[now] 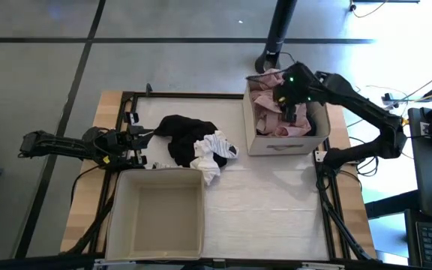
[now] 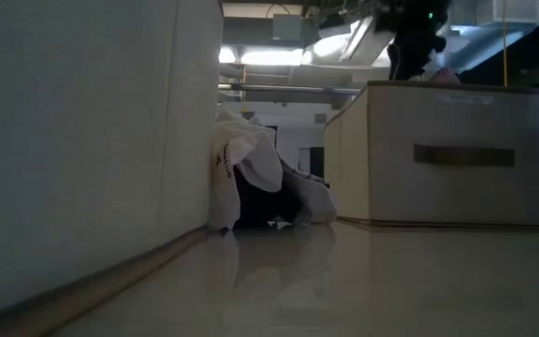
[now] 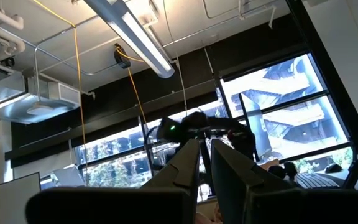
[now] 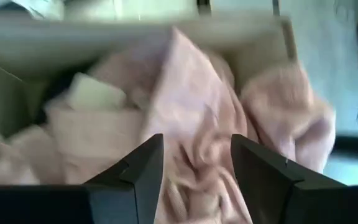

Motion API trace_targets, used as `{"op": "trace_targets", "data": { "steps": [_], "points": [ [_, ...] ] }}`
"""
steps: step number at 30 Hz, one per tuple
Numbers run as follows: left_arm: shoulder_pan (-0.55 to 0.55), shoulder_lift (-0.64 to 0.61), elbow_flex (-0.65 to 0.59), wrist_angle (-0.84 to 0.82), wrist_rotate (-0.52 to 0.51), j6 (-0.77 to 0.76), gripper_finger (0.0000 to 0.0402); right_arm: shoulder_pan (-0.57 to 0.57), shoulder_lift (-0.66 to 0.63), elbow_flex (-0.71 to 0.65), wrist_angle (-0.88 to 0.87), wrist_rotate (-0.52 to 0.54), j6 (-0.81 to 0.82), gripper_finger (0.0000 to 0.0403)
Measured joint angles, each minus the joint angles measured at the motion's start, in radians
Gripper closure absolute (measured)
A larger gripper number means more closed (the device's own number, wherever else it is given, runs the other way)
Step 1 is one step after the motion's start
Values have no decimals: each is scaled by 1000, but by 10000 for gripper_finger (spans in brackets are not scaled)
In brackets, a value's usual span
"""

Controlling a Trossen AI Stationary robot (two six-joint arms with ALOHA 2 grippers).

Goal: Sort clothes
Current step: Put the white striped sock into the left laundry organizer

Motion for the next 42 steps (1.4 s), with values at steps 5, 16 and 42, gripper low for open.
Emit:
{"op": "trace_targets", "data": {
  "steps": [5, 16, 42],
  "points": [
    [0, 0, 0, 0, 0, -2, 370, 171, -13, 0, 58, 1, 20, 216],
    [0, 0, 0, 1, 0, -20, 370, 517, -6, -207, 512, 11, 25, 216],
    [0, 0, 0, 6, 0, -17, 370, 645, 311, -415, 1079, 161, 255, 217]
  ]
}}
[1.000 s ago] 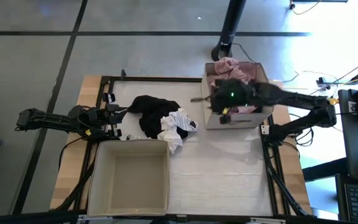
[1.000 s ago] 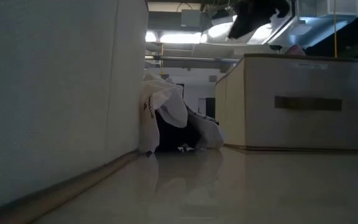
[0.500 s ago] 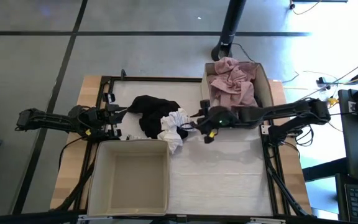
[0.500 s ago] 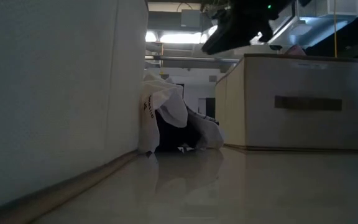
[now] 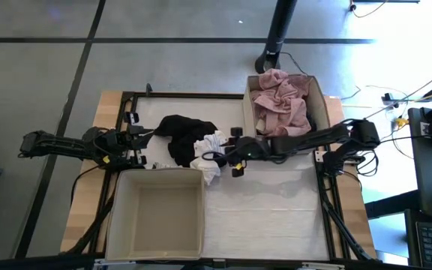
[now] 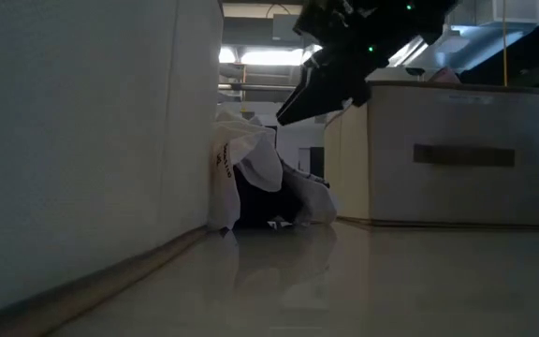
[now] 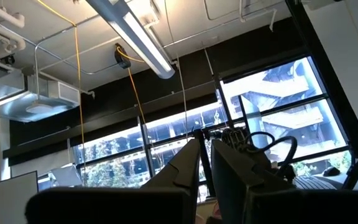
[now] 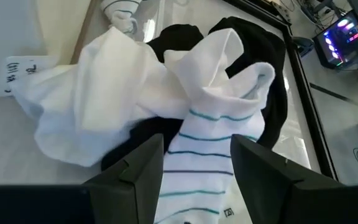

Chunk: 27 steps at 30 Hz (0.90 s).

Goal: Sort clothes
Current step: Put the white striped sock into the left laundry organizer

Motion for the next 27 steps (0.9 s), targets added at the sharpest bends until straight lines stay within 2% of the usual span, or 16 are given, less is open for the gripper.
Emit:
{"op": "trace_targets", "data": {
  "steps": [10, 16, 19, 25, 27],
  "points": [
    [0, 0, 0, 0, 0, 0, 370, 0, 84, 0, 159, 15, 3, 217],
    [0, 0, 0, 0, 0, 0, 370, 0, 117, 0, 160, 64, -10, 228],
    [0, 0, 0, 0, 0, 0, 370, 0, 119, 0, 156, 69, -36, 263],
    [0, 0, 0, 0, 0, 0, 370, 0, 115, 1, 157, 82, -140, 372],
    [0, 0, 0, 0, 0, 0, 370, 0, 115, 9, 146, 100, -168, 393]
  ]
}}
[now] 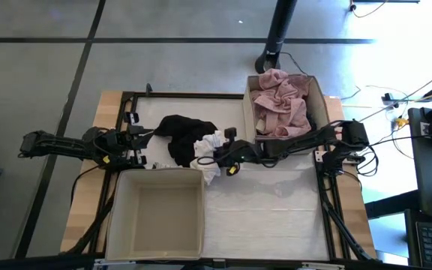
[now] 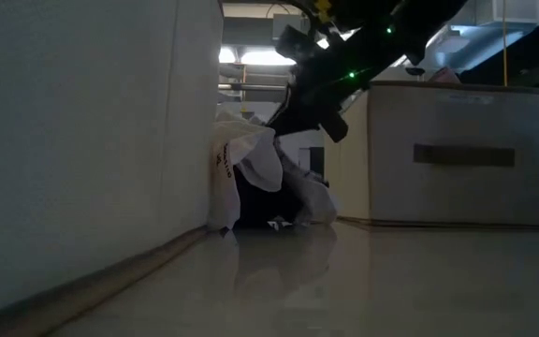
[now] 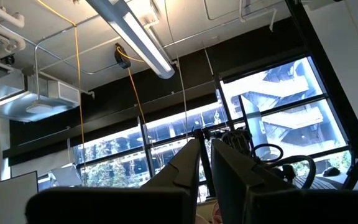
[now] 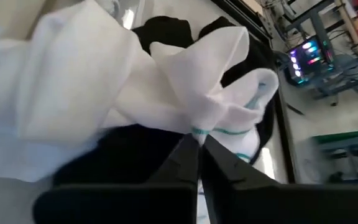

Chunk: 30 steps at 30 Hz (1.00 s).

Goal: Sort clothes
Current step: Put the white striped sock into the left laundry organizer

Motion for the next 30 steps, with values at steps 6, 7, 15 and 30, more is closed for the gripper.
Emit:
{"op": "trace_targets", "data": {
  "steps": [6, 7, 15, 30],
  "points": [
    [0, 0, 0, 0, 0, 0, 370, 0, 0, 76, -128, 59, -48, 377],
    [0, 0, 0, 0, 0, 0, 370, 1, 0, 94, -155, 73, -57, 379],
    [0, 0, 0, 0, 0, 0, 370, 32, -1, 281, -374, 205, -157, 391],
    [0, 0, 0, -1, 0, 0, 370, 189, -2, 582, -373, 117, -416, 390]
  ]
}}
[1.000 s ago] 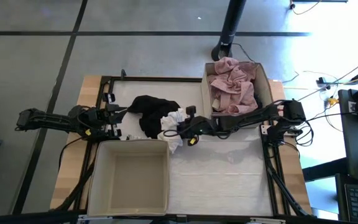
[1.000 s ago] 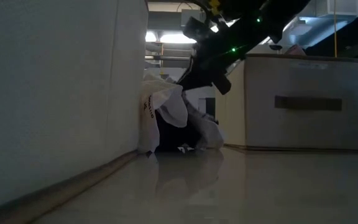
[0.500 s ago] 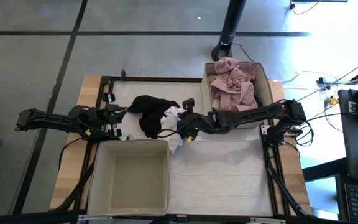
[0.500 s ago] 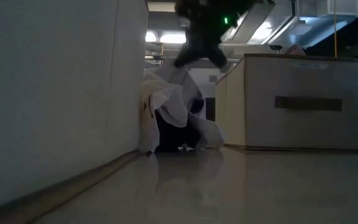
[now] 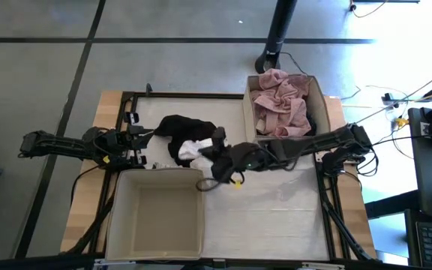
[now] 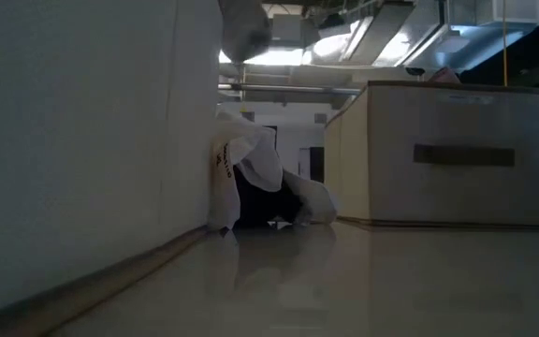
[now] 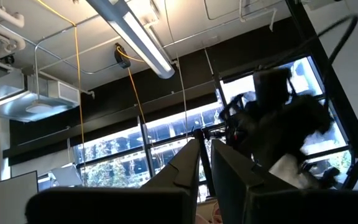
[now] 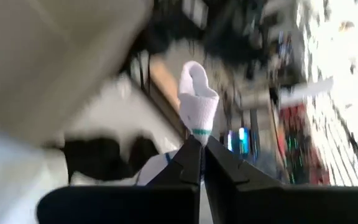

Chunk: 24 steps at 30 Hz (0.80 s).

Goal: Sort clothes
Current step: Put the white striped sock into the left laundry organizer

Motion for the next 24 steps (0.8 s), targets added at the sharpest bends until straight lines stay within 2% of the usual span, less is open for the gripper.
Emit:
{"op": "trace_targets", "data": {
  "steps": [3, 6, 12, 14, 24],
  "points": [
    [0, 0, 0, 0, 0, 0, 370, 26, 0, 16, 87, -116, -23, 392],
    [0, 0, 0, 0, 0, 0, 370, 38, 3, 16, 174, -279, -24, 394],
    [0, 0, 0, 0, 0, 0, 370, 43, 51, 17, 267, -550, 35, 391],
    [0, 0, 0, 0, 0, 0, 370, 43, 76, 16, 271, -577, 53, 391],
    [0, 0, 0, 0, 0, 0, 370, 40, 156, 16, 281, -558, 55, 391]
  ]
}}
